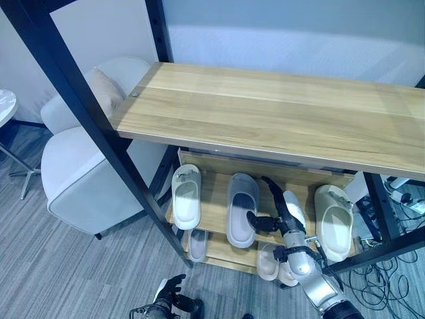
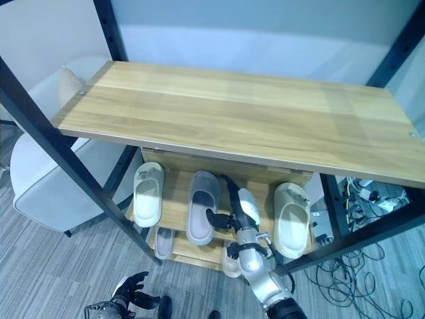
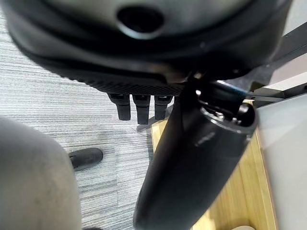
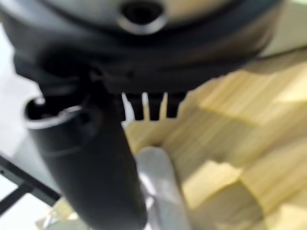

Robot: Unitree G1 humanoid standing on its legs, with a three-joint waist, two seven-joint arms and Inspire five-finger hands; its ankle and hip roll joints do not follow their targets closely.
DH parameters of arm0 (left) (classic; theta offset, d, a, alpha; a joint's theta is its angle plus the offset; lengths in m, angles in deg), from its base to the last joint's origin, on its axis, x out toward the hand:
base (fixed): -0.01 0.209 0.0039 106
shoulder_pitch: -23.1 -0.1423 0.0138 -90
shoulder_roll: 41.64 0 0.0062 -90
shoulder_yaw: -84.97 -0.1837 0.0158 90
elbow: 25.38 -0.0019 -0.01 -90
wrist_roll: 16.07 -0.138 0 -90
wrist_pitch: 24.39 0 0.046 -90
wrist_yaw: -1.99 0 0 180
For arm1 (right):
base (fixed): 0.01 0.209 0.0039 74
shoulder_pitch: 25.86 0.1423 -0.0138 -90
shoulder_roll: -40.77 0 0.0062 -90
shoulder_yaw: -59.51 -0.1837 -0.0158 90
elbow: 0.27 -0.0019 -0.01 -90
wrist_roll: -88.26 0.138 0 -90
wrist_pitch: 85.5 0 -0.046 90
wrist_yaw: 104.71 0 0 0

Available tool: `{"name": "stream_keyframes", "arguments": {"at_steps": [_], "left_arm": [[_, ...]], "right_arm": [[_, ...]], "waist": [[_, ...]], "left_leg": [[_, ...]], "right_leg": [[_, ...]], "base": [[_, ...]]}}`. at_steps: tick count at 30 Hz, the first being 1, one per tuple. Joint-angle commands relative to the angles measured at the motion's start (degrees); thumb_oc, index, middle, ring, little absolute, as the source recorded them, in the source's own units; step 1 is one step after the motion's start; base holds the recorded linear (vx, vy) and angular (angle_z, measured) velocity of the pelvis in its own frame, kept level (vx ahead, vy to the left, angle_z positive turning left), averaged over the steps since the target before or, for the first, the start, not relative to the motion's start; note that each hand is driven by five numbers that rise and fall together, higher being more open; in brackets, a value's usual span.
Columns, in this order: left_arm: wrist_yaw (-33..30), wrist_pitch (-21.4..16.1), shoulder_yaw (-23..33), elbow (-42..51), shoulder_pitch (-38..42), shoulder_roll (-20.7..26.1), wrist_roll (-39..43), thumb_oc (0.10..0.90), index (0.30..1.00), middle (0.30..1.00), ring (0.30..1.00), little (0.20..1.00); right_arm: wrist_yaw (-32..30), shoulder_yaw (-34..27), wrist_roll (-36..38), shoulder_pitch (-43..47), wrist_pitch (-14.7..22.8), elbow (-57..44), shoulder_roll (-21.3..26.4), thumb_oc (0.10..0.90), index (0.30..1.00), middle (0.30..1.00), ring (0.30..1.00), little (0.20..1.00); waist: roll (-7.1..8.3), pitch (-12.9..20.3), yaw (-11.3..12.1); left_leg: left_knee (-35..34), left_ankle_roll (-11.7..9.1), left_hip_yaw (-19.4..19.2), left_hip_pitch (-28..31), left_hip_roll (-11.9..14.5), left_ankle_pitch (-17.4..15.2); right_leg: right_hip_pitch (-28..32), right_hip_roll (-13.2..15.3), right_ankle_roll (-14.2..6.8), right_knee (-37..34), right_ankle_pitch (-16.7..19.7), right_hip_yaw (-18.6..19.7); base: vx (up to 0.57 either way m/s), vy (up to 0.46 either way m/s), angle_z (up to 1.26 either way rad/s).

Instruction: Arrange the slippers neatly on the shoe rack.

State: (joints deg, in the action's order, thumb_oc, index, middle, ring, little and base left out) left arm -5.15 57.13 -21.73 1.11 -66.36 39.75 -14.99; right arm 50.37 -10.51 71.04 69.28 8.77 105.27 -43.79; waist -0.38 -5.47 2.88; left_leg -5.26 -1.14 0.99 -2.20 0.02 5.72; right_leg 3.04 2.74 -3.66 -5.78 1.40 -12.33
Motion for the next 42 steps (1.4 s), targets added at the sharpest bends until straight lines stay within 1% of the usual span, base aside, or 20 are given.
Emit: {"name": "stream_keyframes", "arguments": {"at_steps": [1, 5, 6, 7, 10, 14, 19, 21, 25, 27, 30, 31, 34, 37, 38, 40, 42], "left_arm": [[-1.1, -0.4, -4.6, -4.5, -3.4, -0.4, -0.7, 0.8, 0.9, 0.9, 0.9, 0.9], [-1.2, -0.4, -5.1, -4.2, -3.3, -0.4, -0.6, 0.8, 0.9, 0.9, 0.9, 0.9], [-1.3, -0.4, -5.4, -4.1, -3.2, -0.4, -0.5, 0.8, 0.9, 0.9, 0.9, 0.9], [-1.3, -0.4, -5.4, -4.1, -3.2, -0.4, -0.5, 0.8, 0.9, 0.9, 0.9, 0.9], [-1.4, -0.4, -5.5, -3.9, -3.1, -0.2, -0.2, 0.8, 0.9, 0.9, 0.9, 0.9], [-1.3, -0.3, -5.2, -4.1, -3.2, -0.1, -0.1, 0.8, 0.9, 0.9, 0.9, 0.9], [-0.8, -0.1, -4.4, -4.8, -3.5, -0.1, -0.5, 0.8, 0.9, 0.9, 0.9, 0.9], [-0.2, -0.1, -4.0, -4.9, -3.7, 0.0, -0.7, 0.8, 0.9, 0.9, 0.9, 0.9], [0.5, 0.2, -3.8, -5.3, -3.5, -0.1, -1.5, 0.8, 0.9, 0.9, 0.9, 0.9], [1.3, 0.1, -3.5, -5.5, -3.2, -0.1, -1.8, 0.8, 0.9, 0.9, 0.9, 0.9], [1.7, 0.1, -3.3, -5.5, -3.1, -0.1, -1.9, 0.8, 0.9, 0.9, 0.9, 0.9], [2.1, 0.1, -3.2, -5.6, -2.9, 0.0, -2.0, 0.8, 0.9, 0.9, 0.9, 0.9], [2.6, 0.1, -3.1, -5.9, -2.5, 0.1, -2.1, 0.8, 0.9, 0.9, 0.9, 0.9], [3.2, 0.0, -3.3, -5.7, -2.1, 0.0, -2.1, 0.8, 0.9, 0.9, 0.9, 0.9], [3.2, 0.0, -3.3, -5.7, -2.1, 0.0, -2.1, 0.8, 0.9, 0.9, 0.9, 0.9], [3.2, -0.2, -3.8, -5.4, -1.2, -0.1, -2.2, 0.8, 0.9, 0.9, 0.9, 0.9], [3.6, -0.3, -4.0, -5.3, -0.9, -0.2, -2.4, 0.8, 0.9, 0.9, 0.9, 0.9]], "right_arm": [[-4.8, -1.9, -2.6, 6.9, 2.4, -2.2, -1.0, 0.8, 0.9, 0.9, 0.9, 0.9], [-5.5, -1.2, -3.3, 8.3, 1.6, 0.3, -1.3, 0.8, 0.9, 0.9, 0.9, 0.9], [-6.0, -0.6, -3.5, 10.1, 0.9, 3.1, -1.8, 0.493, 0.439, 0.439, 0.439, 0.439], [-6.1, -0.5, -3.5, 10.2, 1.0, 3.2, -1.8, 0.4, 0.3, 0.3, 0.3, 0.3], [-5.9, -0.4, -3.0, 11.6, 0.5, 4.6, -1.9, 0.4, 0.3, 0.3, 0.3, 0.3], [-5.7, -0.6, -2.7, 11.4, 0.7, 4.2, -1.6, 0.4, 0.3, 0.3, 0.3, 0.3], [-4.2, -1.2, -1.4, 9.0, 1.8, 2.0, -1.1, 0.4, 0.3, 0.3, 0.3, 0.3], [-3.0, -2.3, -0.7, 6.2, 2.9, -1.2, -0.2, 0.4, 0.3, 0.3, 0.3, 0.3], [-1.4, -3.3, -0.7, 3.5, 3.9, -4.6, 0.9, 0.4, 0.3, 0.3, 0.3, 0.3], [1.1, -4.4, 0.3, 0.5, 5.5, -9.0, 2.2, 0.4, 0.3, 0.3, 0.3, 0.3], [2.6, -5.0, 1.6, -1.1, 6.4, -10.9, 2.7, 0.4, 0.3, 0.3, 0.3, 0.3], [4.6, -5.4, 4.7, -2.8, 7.8, -12.6, 2.7, 0.4, 0.3, 0.3, 0.3, 0.3], [7.4, -5.8, 9.8, -4.9, 9.7, -14.5, 2.2, 0.4, 0.3, 0.3, 0.3, 0.3], [9.8, -6.1, 13.1, -6.8, 11.0, -16.2, 2.5, 0.4, 0.3, 0.3, 0.3, 0.3], [9.9, -6.2, 13.2, -6.9, 11.0, -16.2, 2.5, 0.4, 0.3, 0.3, 0.3, 0.3], [10.9, -6.2, 14.8, -6.9, 11.6, -16.8, 3.1, 0.4, 0.3, 0.3, 0.3, 0.3], [11.9, -6.4, 15.9, -7.1, 12.1, -17.3, 3.6, 0.4, 0.3, 0.3, 0.3, 0.3]], "waist": [[0.75, 0.6, 3.1], [0.68, 0.6, 3.2], [0.66, 0.6, 3.5], [0.66, 0.6, 3.5], [0.63, 0.7, 3.8], [0.62, 0.8, 3.8], [0.6, 1.1, 3.4], [0.52, 1.3, 2.7], [0.36, 1.6, 2.0], [0.2, 1.8, 0.9], [0.06, 1.9, 0.4], [-0.1, 2.0, -0.1], [-0.45, 1.9, -0.9], [-0.86, 1.4, -1.6], [-0.88, 1.4, -1.6], [-1.3, 0.2, -2.0], [-1.54, -0.1, -2.1]], "left_leg": [[0.3, 0.1, 1.0, 2.8, -2.1, -7.2], [0.3, 0.1, 1.1, 2.9, -2.1, -7.2], [0.3, 0.0, 1.2, 2.9, -2.1, -7.2], [0.3, 0.0, 1.2, 2.9, -2.1, -7.2], [0.3, 0.0, 1.4, 3.0, -2.1, -7.2], [0.3, 0.0, 1.5, 3.1, -2.2, -7.3], [0.3, -0.2, 1.4, 3.5, -2.0, -7.4], [0.3, -0.3, 1.1, 3.9, -1.9, -7.6], [0.3, -0.5, 0.8, 4.2, -1.6, -7.6], [0.3, -0.8, 0.3, 4.3, -1.3, -7.3], [0.3, -0.9, 0.1, 4.4, -1.3, -7.2], [0.3, -1.0, 0.0, 4.3, -1.1, -7.0], [0.3, -1.3, -0.2, 4.2, -0.9, -6.5], [0.3, -1.6, -0.2, 3.7, -0.5, -5.9], [0.3, -1.6, -0.2, 3.7, -0.5, -5.9], [0.3, -2.0, 0.1, 2.3, -0.3, -4.6], [0.6, -2.1, 0.2, 1.5, -0.3, -4.3]], "right_leg": [[1.0, 0.9, -2.9, 0.8, -4.7, 2.3], [1.0, 0.9, -2.9, 0.8, -4.8, 2.2], [1.1, 1.0, -2.8, 0.8, -4.9, 2.2], [1.1, 1.0, -2.8, 0.8, -4.9, 2.2], [1.2, 1.0, -2.8, 0.8, -4.9, 2.1], [1.4, 0.9, -2.7, 0.8, -5.0, 1.9], [1.7, 0.9, -2.6, 0.8, -5.1, 1.8], [2.0, 0.9, -2.6, 0.8, -5.3, 1.8], [2.2, 0.8, -2.5, 0.8, -5.4, 1.9], [2.2, 0.6, -2.4, 0.8, -5.5, 2.1], [2.2, 0.6, -2.3, 0.8, -5.4, 2.2], [2.1, 0.5, -2.2, 0.8, -5.4, 2.3], [1.9, 0.2, -1.9, 0.8, -5.4, 2.4], [1.5, -0.3, -1.6, 0.8, -5.6, 2.8], [1.5, -0.4, -1.5, 0.8, -5.6, 2.8], [0.6, -0.8, -1.3, 0.8, -5.6, 3.2], [0.3, -1.1, -1.2, 0.8, -5.9, 3.5]], "base": [[0.0, 0.0, 0.0], [0.0, 0.0, 0.0], [0.0, 0.0, 0.0], [0.0, 0.0, 0.0], [0.0, 0.0, 0.0], [0.0, -0.004, 0.02], [0.0, -0.01, 0.04], [-0.01, -0.031, 0.03], [-0.03, -0.039, -0.01], [-0.06, -0.073, -0.08], [-0.03, -0.032, -0.04], [-0.06, -0.056, -0.14], [-0.08, -0.067, -0.08], [-0.09, -0.048, -0.07], [-0.12, -0.044, 0.0], [-0.17, -0.041, 0.0], [-0.14, -0.033, 0.03]]}}
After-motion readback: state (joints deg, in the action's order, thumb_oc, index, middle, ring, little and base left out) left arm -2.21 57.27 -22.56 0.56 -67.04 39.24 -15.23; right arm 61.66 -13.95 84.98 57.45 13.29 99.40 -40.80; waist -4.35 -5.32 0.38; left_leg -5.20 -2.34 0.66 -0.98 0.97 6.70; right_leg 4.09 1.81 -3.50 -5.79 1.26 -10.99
